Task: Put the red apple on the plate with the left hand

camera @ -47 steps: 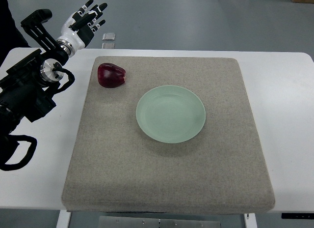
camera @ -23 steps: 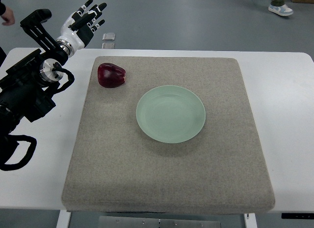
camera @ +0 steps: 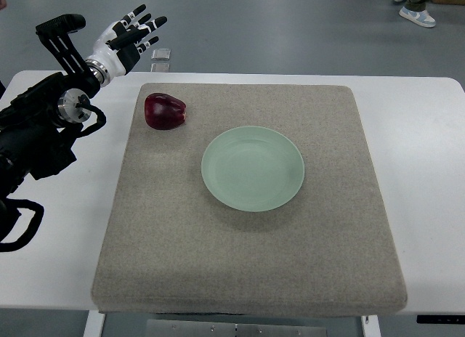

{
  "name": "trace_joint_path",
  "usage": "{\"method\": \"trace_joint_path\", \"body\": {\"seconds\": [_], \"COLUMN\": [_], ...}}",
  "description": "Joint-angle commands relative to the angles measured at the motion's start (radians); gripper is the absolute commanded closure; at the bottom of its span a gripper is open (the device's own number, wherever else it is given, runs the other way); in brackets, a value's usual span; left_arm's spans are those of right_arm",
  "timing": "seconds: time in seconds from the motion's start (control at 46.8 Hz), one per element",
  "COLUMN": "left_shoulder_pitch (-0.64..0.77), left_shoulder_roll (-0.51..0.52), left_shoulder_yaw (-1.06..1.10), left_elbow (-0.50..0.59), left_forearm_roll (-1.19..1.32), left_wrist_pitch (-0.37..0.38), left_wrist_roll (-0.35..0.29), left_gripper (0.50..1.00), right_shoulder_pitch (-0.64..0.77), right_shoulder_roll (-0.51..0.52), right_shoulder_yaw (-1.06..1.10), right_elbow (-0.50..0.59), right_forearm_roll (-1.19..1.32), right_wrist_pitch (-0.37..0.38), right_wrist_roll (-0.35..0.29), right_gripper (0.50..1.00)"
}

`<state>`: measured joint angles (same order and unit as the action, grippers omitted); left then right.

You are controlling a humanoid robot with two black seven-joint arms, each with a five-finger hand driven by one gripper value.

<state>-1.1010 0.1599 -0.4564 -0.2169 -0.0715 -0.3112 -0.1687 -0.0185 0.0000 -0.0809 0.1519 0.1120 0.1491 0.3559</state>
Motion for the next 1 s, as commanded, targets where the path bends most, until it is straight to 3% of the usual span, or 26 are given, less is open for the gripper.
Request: {"method": "trace_joint_path", "body": {"seconds": [0.0,0.278,0.748,0.983], "left_shoulder_pitch": [-0.008,-0.043,-0.051,-0.063], "left_shoulder_roll": [0.006,0.093,0.313,0.328], "left_shoulder_yaw": [0.057,0.134,0.139,0.188], "left_elbow": [-0.015,-0.143,-0.502,-0.559], "left_forearm_roll": [0.012,0.248,0.801,1.099], "left_wrist_pitch": [0.000,-0.002,-0.005,-0.005], "left_wrist_roll": [0.001,0.001,0.001,0.000], "left_gripper": [0.504,0.504,0.504,0.504], "right_shoulder_pitch": [0.000,0.000,0.000,0.000], "right_shoulder_roll": [0.000,0.000,0.000,0.000], "right_shoulder_yaw": [0.000,0.001,0.000,0.000], "right_elbow": [0.000,0.000,0.000,0.000], "right_forearm_roll": [0.000,0.000,0.000,0.000], "right_wrist_pitch": [0.000,0.000,0.000,0.000], "right_wrist_roll": [0.000,0.000,0.000,0.000], "right_gripper": [0.536,0.536,0.536,0.536]}}
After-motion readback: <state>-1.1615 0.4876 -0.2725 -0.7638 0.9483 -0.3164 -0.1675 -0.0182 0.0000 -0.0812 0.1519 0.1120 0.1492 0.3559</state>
